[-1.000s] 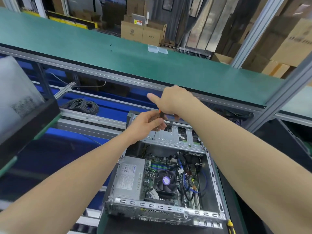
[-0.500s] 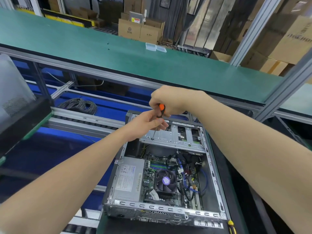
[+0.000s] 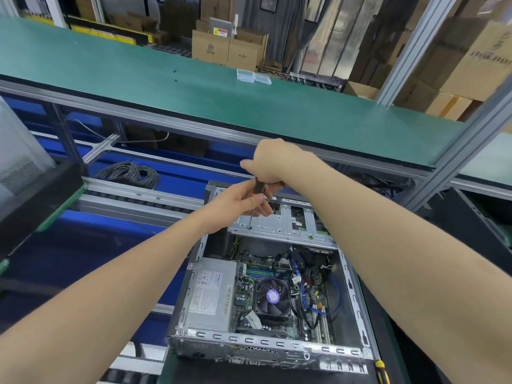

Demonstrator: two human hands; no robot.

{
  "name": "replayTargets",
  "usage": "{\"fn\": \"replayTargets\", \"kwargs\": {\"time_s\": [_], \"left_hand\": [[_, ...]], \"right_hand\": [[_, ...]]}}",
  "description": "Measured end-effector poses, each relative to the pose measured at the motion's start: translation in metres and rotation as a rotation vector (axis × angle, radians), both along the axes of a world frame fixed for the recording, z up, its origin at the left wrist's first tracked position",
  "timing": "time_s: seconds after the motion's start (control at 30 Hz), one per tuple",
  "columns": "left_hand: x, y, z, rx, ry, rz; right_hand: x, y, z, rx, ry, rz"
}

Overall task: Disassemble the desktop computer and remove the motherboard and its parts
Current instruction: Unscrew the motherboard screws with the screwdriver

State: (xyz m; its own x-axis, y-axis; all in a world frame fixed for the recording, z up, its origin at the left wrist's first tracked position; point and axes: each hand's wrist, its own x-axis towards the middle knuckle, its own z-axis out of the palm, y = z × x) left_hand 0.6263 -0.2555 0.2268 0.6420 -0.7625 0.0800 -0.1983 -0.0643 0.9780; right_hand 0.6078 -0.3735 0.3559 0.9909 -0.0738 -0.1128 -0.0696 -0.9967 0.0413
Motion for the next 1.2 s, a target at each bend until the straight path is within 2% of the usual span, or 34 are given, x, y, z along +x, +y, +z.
{"fn": "replayTargets", "kwargs": {"time_s": [0.1,0.2,0.4,0.5,0.6,0.67,0.7,0.73,0.77,0.8,1.0,1.2], "left_hand": [[-0.002,0.002,0.003,0.007,-0.004,-0.008],[-0.003,0.004,0.004,0.005,0.002,-0.001],[-0.003,0.002,0.005,0.004,0.014,-0.01],[-0.002,0.001,0.003,0.003,0.025,-0.009],[-0.003,0.0,0.002,0.005,0.014,-0.014],[-0.003,-0.002,0.002,0.001,-0.004,-0.015],[-0.004,-0.002,0.001,-0.001,-0.007,-0.013],[-0.004,-0.002,0.001,-0.003,-0.006,-0.011],[-0.004,-0.002,0.001,-0.003,-0.002,-0.008],[-0.004,-0.002,0.0,0.0,-0.001,-0.007],[-0.004,-0.002,0.001,0.005,-0.01,-0.015],[-0.003,0.0,0.002,-0.025,0.02,-0.014]], "right_hand": [[0.0,-0.003,0.017,-0.054,0.165,0.093],[-0.002,-0.011,0.028,-0.115,0.227,0.275],[-0.003,-0.011,0.012,-0.266,0.135,0.538],[-0.005,-0.011,0.01,-0.27,0.142,0.537],[-0.009,-0.012,0.017,-0.11,0.161,0.475],[-0.008,-0.009,0.013,-0.021,0.06,0.324],[-0.006,-0.007,0.012,-0.079,-0.015,0.234],[-0.004,-0.004,0.01,-0.22,-0.039,0.168],[-0.004,0.002,0.01,-0.317,0.004,0.102],[-0.002,0.004,0.007,-0.394,0.078,0.106],[-0.004,0.002,0.011,-0.213,0.09,0.162],[-0.007,-0.012,0.026,-0.151,0.171,0.403]]}}
